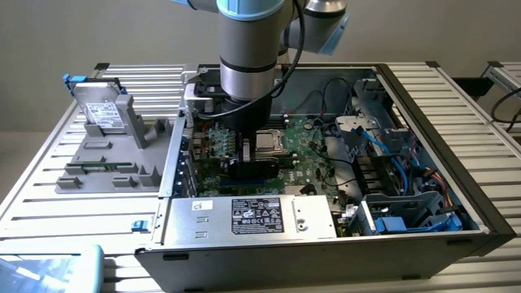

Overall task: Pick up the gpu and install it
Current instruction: 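Insert the gpu into the slot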

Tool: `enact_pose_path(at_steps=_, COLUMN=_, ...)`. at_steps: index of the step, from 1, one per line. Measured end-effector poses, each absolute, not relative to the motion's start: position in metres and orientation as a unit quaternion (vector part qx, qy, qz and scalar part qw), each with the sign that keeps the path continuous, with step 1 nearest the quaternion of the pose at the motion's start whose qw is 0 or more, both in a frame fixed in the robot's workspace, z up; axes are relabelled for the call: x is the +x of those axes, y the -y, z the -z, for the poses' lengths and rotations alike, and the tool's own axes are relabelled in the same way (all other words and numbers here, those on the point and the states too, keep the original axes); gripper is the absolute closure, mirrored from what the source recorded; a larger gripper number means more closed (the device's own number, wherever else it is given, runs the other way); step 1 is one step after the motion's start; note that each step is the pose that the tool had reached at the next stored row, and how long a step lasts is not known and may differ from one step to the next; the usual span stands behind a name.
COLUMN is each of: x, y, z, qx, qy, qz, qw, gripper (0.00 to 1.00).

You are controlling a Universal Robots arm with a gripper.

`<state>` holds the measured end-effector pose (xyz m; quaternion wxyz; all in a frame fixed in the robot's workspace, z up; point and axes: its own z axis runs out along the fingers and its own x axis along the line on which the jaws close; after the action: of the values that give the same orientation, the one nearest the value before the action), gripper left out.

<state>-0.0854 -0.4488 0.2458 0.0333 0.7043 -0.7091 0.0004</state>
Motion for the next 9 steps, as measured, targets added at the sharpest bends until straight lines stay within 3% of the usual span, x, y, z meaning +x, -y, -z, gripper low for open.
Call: enact_pose_path(at_steps=9, x=-0.0855, y=0.4488, z=-0.2449, qx=0.704, qy=0.709, qz=0.000, qw=0.033, gripper=0.72)
